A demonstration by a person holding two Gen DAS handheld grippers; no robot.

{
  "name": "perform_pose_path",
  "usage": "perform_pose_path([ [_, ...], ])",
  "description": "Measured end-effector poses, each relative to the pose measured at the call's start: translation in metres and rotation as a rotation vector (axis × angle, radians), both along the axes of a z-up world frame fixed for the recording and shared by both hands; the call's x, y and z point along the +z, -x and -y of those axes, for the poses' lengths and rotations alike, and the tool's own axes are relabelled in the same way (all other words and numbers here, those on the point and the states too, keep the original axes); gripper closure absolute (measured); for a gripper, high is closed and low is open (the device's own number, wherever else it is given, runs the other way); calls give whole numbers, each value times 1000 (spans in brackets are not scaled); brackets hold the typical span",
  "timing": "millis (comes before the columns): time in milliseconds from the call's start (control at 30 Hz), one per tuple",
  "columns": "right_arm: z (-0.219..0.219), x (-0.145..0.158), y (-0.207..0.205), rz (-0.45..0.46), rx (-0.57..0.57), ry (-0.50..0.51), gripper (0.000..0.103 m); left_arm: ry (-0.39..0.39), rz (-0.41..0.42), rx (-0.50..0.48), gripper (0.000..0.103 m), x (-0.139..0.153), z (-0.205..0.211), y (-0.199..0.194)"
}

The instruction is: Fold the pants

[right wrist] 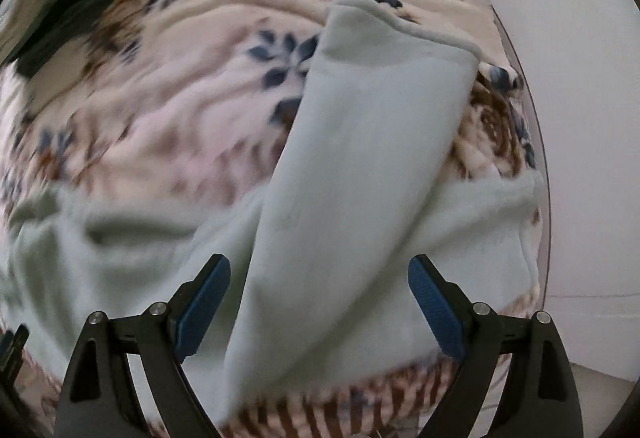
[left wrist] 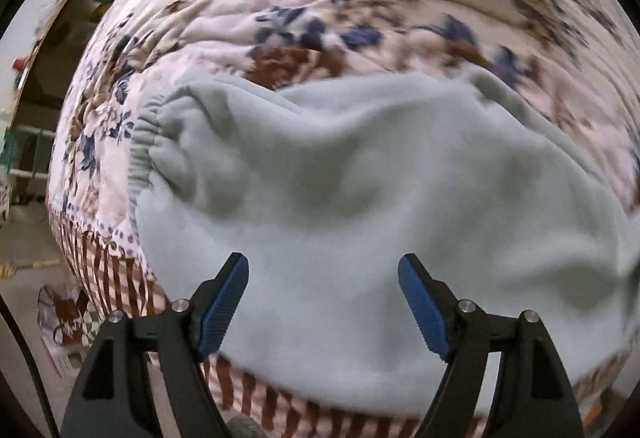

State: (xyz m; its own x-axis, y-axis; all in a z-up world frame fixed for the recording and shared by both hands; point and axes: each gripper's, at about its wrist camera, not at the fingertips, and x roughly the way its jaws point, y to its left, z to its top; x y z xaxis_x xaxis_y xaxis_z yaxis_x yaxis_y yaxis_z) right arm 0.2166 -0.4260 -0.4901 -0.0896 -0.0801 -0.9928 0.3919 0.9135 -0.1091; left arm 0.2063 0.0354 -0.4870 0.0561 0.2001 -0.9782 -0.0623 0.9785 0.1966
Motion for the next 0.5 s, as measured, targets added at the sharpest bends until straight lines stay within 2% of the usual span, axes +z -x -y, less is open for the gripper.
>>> perform_pose_path([
  [200, 24, -47, -58, -7, -59, 56, 11, -40, -29, 54, 27, -38, -10, -21],
  [300, 28, -76, -79, -96, -78, 105, 11, -39, -58, 71, 27, -54, -14, -22],
  [333, 31, -83, -81, -115, -91, 113, 20, -37, -66, 77, 27, -57, -14, -22],
  [367, 35, -85, -81, -121, -109, 118, 42, -36, -71, 82, 27, -59, -16, -22],
  [400, 40, -80, -79, -113, -136, 140, 57, -35, -73, 84, 27, -60, -16, -21],
  [433, 48, -68, -71, -63, -182, 131, 83, -33, -73, 86, 27, -60, -16, -22],
  [500, 68, -40, -52, 36, -285, 76, 86, -27, -75, 91, 27, -59, -18, -22],
])
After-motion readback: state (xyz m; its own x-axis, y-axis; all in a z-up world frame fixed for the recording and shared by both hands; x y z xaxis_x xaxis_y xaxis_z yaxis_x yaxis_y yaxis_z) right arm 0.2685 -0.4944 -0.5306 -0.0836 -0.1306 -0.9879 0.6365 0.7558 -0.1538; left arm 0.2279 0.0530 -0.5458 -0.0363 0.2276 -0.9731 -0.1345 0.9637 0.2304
